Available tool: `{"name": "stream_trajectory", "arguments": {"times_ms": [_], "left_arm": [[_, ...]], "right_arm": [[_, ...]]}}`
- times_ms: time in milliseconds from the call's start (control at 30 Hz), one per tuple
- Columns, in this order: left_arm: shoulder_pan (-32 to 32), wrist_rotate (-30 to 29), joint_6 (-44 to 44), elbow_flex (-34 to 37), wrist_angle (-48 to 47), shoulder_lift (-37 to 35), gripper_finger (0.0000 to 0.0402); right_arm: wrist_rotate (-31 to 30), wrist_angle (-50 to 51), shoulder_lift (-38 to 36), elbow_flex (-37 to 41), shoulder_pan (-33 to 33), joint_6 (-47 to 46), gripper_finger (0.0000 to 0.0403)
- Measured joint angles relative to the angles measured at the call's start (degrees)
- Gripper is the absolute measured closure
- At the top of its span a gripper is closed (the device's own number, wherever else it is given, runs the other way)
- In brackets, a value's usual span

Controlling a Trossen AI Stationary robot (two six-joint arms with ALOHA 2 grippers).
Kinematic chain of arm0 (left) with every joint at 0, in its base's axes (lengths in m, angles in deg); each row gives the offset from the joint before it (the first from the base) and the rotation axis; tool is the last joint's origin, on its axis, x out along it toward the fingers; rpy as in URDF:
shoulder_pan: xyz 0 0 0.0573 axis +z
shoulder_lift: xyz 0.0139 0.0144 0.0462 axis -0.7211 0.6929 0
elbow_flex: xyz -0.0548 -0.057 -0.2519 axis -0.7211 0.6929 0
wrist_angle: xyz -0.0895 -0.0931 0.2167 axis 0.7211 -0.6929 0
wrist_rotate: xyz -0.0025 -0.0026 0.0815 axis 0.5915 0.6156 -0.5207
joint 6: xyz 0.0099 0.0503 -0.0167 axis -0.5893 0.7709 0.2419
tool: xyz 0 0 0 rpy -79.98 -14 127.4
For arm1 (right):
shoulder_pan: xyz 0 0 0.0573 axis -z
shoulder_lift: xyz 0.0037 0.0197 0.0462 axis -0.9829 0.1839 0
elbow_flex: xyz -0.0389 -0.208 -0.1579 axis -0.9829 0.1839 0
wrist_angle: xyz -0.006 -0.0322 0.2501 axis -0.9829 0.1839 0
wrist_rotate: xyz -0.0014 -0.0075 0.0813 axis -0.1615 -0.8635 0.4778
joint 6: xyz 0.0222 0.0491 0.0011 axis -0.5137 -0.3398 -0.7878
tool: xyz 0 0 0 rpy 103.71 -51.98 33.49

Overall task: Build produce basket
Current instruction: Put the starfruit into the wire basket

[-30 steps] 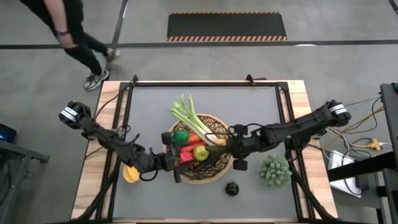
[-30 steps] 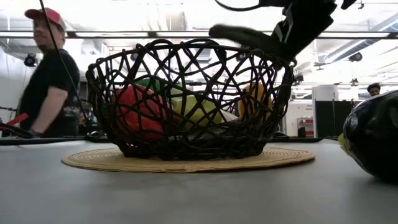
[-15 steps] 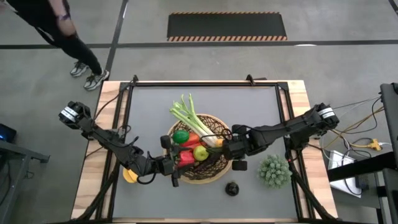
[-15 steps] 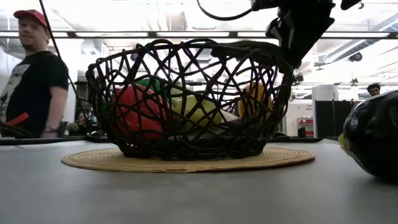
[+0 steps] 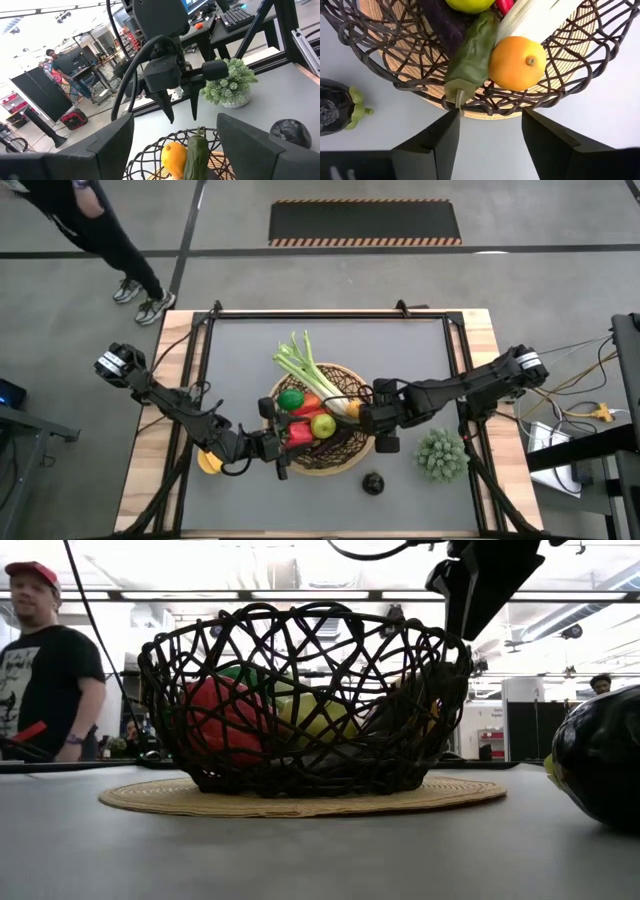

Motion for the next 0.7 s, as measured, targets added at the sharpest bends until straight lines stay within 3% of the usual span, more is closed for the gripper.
{"name": "stream_trajectory", "arguments": {"times_ms": [700], "left_arm": [[0.0, 0.02, -1.68, 0.02, -0.33, 0.0, 0.0136]], "right_arm": [[-3.04, 0.01, -3.91, 0.0, 0.0, 0.43, 0.0202]]}}
